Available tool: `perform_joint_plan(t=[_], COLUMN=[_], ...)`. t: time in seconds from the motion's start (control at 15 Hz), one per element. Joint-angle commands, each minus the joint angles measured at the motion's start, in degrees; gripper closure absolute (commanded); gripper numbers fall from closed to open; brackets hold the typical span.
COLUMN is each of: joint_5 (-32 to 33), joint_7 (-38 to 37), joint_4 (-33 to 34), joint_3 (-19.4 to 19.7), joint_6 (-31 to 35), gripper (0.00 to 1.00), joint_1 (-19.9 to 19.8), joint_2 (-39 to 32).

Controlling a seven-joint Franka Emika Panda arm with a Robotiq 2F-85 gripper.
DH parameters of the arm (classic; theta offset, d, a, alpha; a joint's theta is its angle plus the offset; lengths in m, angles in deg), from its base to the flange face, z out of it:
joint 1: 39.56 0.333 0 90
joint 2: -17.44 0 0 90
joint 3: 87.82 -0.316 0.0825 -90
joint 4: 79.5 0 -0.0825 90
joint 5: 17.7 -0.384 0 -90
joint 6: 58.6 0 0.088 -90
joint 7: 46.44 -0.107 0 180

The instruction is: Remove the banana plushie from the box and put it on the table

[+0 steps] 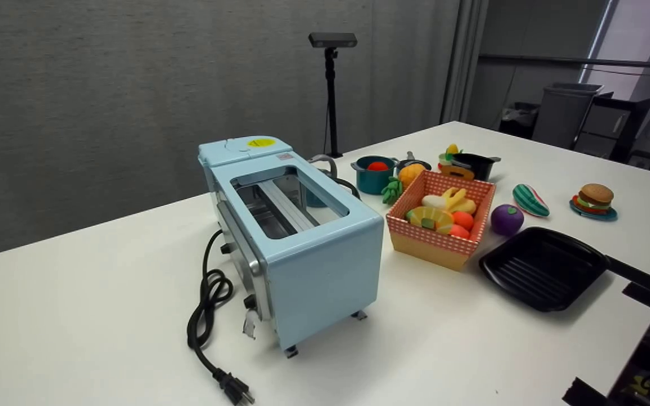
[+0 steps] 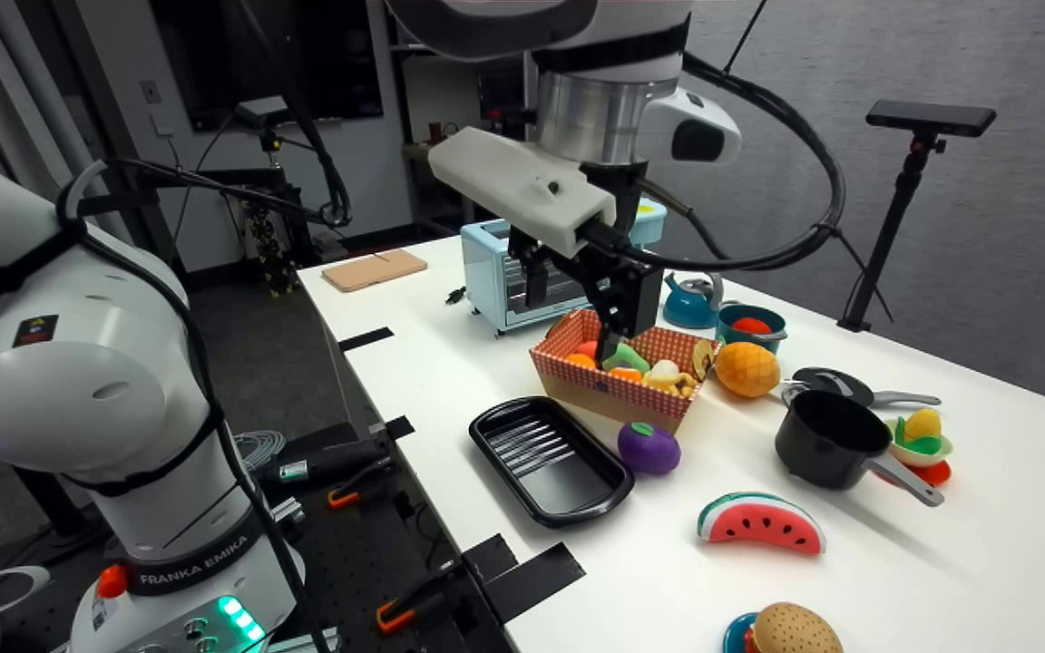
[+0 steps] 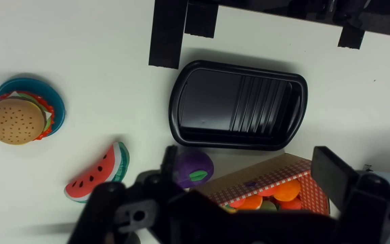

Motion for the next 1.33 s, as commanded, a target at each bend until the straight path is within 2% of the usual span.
perform_joint_plan(t=[0.0,0.8,1.07,1.27], joint_5=[-0.99,-1.15,-2.25,-4.39], joint_7=[0.85,0.31,0.32,1.36], joint_4=[0.07,0.12,3.25,8.59], joint_3=[-1.60,-1.93,-2.89,-3.94], joint_6=[-0.07,0.17,-0.31,-0.89], gripper=[0.00,0.00,0.00,0.00], joint_1=[-1.80,-1.85,-0.69,0.67], joint_2=[-0.45,-1.19,-4.87,-9.05])
